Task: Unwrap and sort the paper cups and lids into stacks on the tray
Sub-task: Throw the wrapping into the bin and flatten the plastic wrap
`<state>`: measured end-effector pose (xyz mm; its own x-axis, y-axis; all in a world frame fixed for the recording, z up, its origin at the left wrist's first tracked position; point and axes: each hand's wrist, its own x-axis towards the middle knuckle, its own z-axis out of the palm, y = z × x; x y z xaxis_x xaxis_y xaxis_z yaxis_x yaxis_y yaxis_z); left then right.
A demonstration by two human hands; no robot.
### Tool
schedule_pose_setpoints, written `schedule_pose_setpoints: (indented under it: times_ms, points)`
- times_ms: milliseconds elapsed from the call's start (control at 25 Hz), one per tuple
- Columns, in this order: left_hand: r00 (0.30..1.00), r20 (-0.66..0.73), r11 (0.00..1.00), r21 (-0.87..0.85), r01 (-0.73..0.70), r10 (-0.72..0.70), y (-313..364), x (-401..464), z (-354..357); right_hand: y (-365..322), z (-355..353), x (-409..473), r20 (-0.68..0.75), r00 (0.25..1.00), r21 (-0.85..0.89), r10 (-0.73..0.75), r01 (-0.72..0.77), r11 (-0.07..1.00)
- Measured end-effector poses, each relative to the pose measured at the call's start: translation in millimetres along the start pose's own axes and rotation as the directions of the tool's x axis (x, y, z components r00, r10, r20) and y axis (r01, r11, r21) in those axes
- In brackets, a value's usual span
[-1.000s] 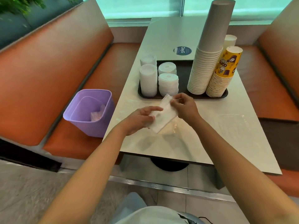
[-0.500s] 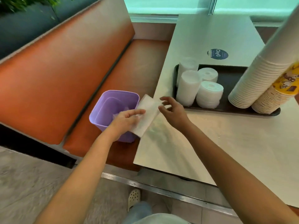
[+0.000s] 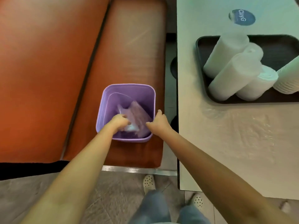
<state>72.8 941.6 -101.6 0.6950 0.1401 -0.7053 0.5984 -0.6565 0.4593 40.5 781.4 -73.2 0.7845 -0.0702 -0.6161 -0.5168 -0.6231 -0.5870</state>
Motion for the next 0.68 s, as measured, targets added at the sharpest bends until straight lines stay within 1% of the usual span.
schedule_pose_setpoints:
  times_ms: [80,120,200,280,320,360,400,440,480,560,640,680]
  points:
    - [0.987,0.119,0.984,-0.130,0.119,-0.103,-2,17,8,2,9,4,0.043,0.995,0.006,0.085,-0.085,0.996]
    - [0.973,0.169,0.973,-0.142,0.182,-0.157,-4,24,12,3,12,6,0.049,0.993,0.007,0.105,-0.105,0.994]
    - [0.941,0.223,0.963,-0.023,0.268,-0.256,-15,37,16,3,16,8,0.042,0.991,0.014,0.128,-0.129,0.992]
    - [0.922,0.208,0.943,0.140,0.302,-0.326,-18,44,19,4,17,12,0.033,0.989,0.009,0.144,-0.144,0.989]
    - [0.936,0.173,0.937,0.227,0.265,-0.307,-12,41,18,4,17,11,0.028,0.989,0.009,0.147,-0.148,0.989]
    - [0.960,0.123,0.925,0.323,0.200,-0.250,-4,35,15,3,16,9,0.019,0.990,0.015,0.138,-0.138,0.990]
    - [0.983,0.071,0.918,0.374,0.133,-0.172,8,24,12,2,13,6,-0.008,0.995,0.017,0.103,-0.103,0.995]
    - [0.997,0.030,0.930,0.364,0.057,-0.073,20,14,8,-1,10,2,-0.052,0.998,0.000,0.041,-0.041,0.999]
    - [1.000,-0.012,0.952,0.307,-0.005,0.009,31,3,3,-4,4,-3,-0.104,0.994,-0.032,-0.044,0.041,0.999]
    - [0.979,-0.144,0.985,0.115,-0.126,0.142,50,-19,-2,-10,-14,-15,-0.205,0.953,-0.084,-0.224,0.211,0.974]
    - [0.925,-0.287,0.959,-0.056,-0.277,0.250,69,-49,1,-10,-42,-26,-0.285,0.898,-0.084,-0.334,0.324,0.942]
    - [0.890,-0.338,0.923,-0.120,-0.364,0.307,81,-66,6,-6,-57,-31,-0.324,0.873,-0.068,-0.365,0.363,0.929]
